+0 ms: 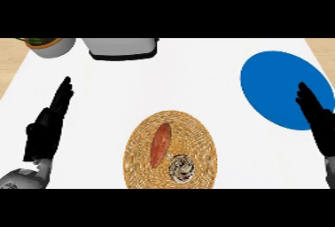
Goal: Pick the cupcake from the placemat and place it in the plate
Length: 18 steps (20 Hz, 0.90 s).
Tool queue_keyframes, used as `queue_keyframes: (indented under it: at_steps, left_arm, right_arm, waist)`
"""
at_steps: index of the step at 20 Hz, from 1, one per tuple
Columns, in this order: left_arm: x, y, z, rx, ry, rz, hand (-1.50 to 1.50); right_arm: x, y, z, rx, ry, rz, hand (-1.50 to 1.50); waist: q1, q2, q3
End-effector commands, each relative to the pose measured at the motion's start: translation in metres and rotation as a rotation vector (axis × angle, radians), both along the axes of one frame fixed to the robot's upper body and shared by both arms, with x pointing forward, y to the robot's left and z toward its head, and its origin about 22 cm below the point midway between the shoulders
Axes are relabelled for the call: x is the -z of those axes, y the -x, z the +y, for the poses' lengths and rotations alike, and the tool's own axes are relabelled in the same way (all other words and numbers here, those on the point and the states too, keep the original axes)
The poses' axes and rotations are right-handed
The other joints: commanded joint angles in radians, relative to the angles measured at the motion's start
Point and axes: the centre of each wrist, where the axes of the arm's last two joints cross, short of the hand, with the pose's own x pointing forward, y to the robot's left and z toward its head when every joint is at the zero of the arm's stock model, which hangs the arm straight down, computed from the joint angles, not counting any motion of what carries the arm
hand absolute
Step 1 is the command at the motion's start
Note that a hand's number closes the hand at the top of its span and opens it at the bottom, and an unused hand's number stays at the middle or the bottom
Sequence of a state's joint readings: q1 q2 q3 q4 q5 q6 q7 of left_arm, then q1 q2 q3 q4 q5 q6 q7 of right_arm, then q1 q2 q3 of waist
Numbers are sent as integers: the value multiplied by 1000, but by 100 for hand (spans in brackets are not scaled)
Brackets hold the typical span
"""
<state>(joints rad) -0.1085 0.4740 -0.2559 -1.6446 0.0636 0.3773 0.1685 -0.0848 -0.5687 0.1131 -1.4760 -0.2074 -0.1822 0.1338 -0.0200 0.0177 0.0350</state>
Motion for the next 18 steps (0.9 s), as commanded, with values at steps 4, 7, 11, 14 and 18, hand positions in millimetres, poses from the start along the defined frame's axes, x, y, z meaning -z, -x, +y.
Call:
queue_keyframes:
  at_steps: [4,7,11,14,18]
  left_arm:
    - [33,9,3,-71,80,149,0]
    - [38,11,-1,-67,108,208,0]
    - [54,16,-6,-107,185,279,0]
    - [60,22,-3,-121,200,263,0]
    - [72,19,-10,-97,221,280,0]
  right_arm:
    - [-4,10,118,-254,-326,-159,150]
    - [-33,-3,62,-321,354,-227,150]
    - [-12,21,92,-279,552,-369,150]
    - [32,61,161,-27,-28,-325,150]
    - [52,96,199,-234,-212,-464,-150]
  waist:
    - [29,-20,-36]
    - [38,-37,-85]
    - [-13,-35,-47]
    - [-13,-22,-31]
    - [4,-15,-32]
